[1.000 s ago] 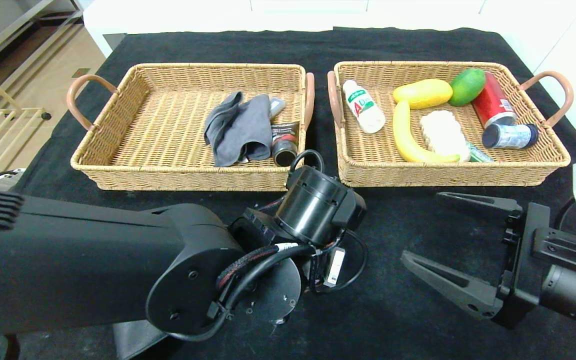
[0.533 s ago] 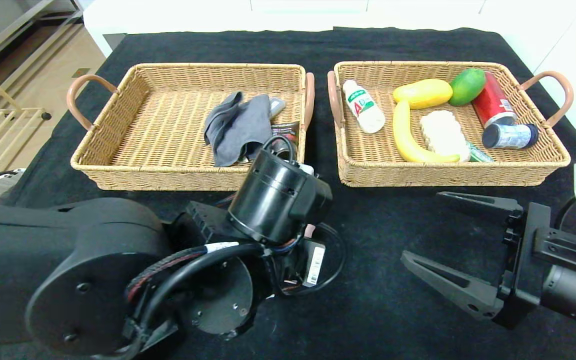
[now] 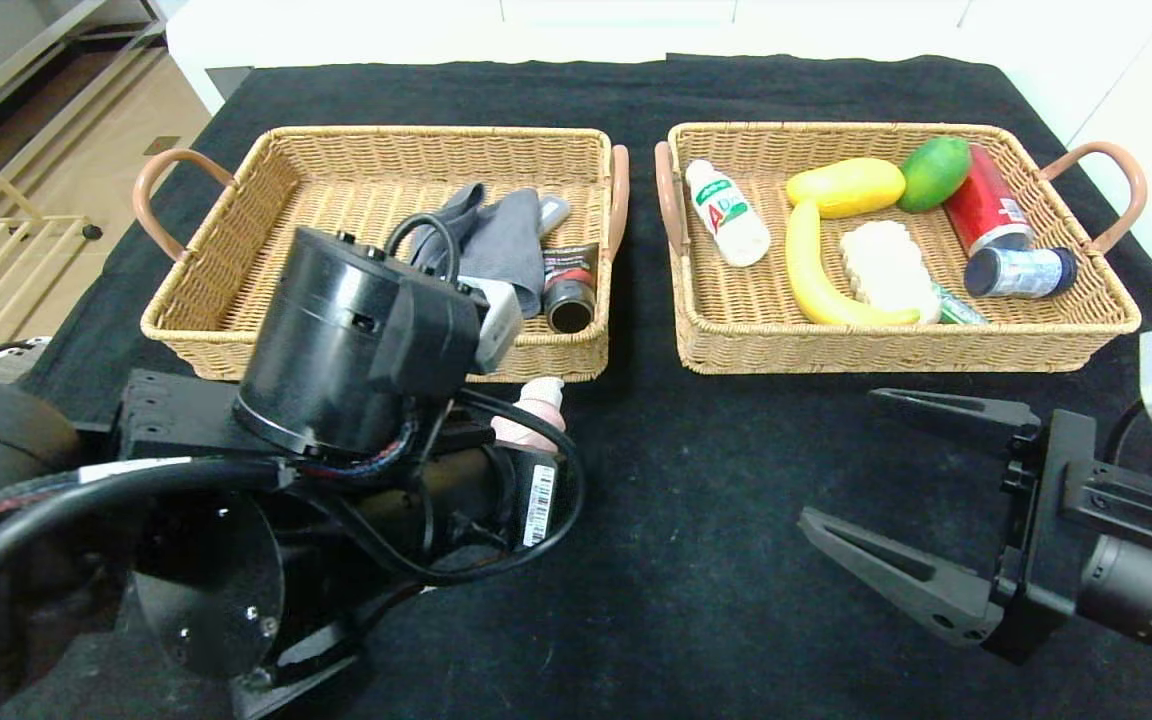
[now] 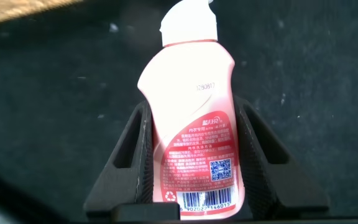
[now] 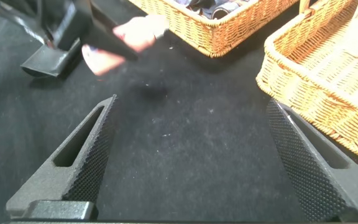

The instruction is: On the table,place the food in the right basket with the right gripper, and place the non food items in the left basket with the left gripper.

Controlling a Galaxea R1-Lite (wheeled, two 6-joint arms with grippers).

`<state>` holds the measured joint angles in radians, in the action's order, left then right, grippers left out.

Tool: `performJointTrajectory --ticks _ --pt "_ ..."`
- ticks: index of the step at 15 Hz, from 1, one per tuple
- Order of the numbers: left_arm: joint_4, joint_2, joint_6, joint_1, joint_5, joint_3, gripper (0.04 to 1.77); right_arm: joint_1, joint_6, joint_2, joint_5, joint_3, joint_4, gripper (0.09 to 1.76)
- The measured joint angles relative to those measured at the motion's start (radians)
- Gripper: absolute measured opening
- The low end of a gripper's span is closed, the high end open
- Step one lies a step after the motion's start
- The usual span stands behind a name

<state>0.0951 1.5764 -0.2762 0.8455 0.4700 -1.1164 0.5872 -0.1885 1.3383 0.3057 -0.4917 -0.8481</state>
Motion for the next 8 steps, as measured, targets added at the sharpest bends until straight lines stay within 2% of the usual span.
performJointTrajectory --ticks 4,8 --pt "-0.015 -0.035 0.004 -0.056 -0.004 -0.007 0.84 0.000 0.000 0.001 0.000 0.001 -0.001 1.71" --pt "-0.106 -0.041 0.030 -0.141 -0.006 -0.015 0.84 0.000 0.000 0.001 0.000 0.003 0.000 1.71"
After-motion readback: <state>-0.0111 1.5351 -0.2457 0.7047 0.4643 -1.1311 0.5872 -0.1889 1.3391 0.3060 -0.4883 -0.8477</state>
